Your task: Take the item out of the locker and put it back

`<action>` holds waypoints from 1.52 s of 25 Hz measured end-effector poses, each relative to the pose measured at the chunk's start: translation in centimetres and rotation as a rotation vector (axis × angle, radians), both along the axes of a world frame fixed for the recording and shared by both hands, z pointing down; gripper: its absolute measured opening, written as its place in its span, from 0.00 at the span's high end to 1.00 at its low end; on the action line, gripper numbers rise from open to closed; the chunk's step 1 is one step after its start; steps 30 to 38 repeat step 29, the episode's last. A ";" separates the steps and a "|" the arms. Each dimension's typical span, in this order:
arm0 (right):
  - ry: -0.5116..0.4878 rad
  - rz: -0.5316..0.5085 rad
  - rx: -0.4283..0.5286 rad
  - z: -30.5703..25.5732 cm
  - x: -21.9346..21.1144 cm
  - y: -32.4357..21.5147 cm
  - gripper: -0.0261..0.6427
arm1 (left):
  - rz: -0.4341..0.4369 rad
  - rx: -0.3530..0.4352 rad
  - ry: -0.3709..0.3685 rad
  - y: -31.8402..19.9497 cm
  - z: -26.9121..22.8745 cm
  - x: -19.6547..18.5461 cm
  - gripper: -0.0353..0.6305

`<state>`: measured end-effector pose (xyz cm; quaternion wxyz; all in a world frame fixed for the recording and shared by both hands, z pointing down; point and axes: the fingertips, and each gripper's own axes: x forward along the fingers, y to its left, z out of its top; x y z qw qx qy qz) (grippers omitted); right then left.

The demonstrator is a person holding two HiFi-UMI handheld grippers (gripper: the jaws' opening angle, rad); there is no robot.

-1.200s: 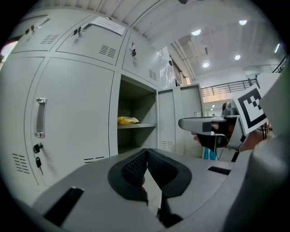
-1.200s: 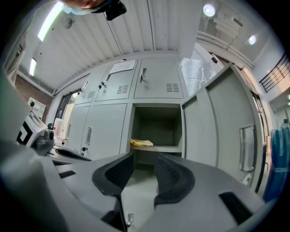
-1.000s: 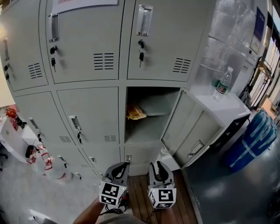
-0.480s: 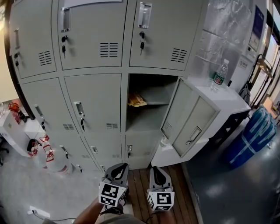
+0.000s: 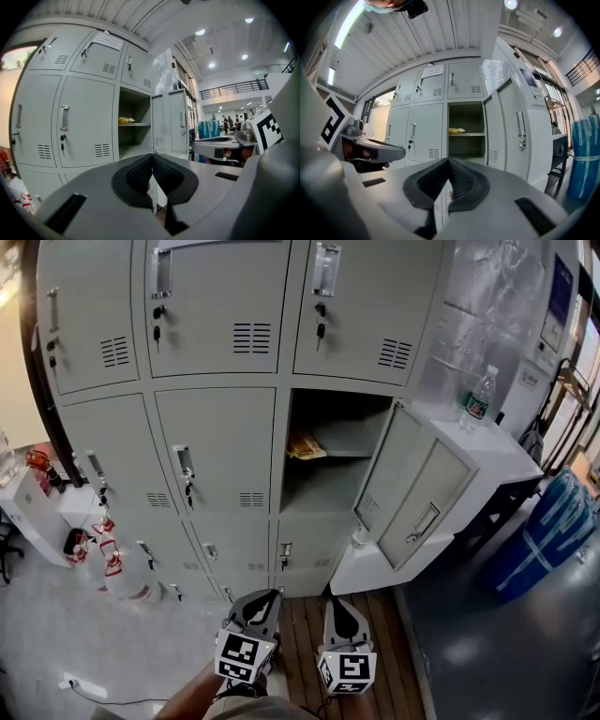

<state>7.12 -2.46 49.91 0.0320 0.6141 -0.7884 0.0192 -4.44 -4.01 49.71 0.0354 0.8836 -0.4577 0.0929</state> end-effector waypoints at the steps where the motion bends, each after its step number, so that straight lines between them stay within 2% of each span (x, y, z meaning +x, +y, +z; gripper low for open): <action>1: -0.003 -0.005 0.002 0.0 -0.2 0.0 0.94 | 0.000 -0.002 -0.001 0.1 0.1 -0.1 0.91; 38: 0.020 0.005 0.000 -0.2 -0.4 0.3 0.94 | 0.002 0.008 0.004 0.4 -0.5 -0.4 0.91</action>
